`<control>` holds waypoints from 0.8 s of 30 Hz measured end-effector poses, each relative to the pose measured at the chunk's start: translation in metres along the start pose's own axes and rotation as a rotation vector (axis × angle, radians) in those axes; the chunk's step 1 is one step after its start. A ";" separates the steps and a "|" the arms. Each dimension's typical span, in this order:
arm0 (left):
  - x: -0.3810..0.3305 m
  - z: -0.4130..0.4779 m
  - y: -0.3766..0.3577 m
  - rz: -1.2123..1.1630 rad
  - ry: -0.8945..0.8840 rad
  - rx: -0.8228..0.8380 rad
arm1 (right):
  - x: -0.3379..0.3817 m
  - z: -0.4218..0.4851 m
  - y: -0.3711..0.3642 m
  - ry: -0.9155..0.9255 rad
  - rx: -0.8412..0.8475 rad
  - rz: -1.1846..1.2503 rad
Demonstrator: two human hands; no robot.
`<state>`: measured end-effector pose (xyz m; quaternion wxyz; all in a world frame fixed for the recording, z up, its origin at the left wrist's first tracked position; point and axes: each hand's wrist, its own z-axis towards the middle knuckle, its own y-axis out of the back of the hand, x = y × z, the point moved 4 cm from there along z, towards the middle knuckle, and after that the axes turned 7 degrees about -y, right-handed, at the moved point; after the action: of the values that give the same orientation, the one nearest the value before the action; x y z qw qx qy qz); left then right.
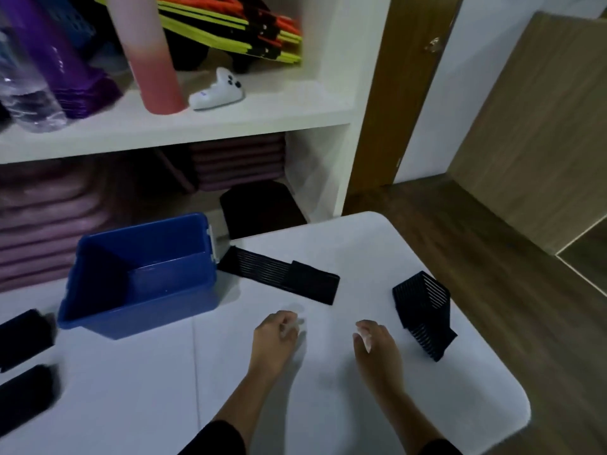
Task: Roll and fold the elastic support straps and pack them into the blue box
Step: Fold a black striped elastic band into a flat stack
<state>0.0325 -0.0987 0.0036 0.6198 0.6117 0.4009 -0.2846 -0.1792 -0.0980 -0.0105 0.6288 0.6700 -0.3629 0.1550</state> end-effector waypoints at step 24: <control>0.012 0.122 -0.053 0.335 0.405 -0.123 | -0.033 0.091 -0.001 0.189 0.076 -0.007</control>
<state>0.0121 -0.2217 -0.0426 0.6016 0.6749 0.4266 -0.0252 -0.2236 -0.1751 -0.0474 0.6350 0.6770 -0.2935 0.2288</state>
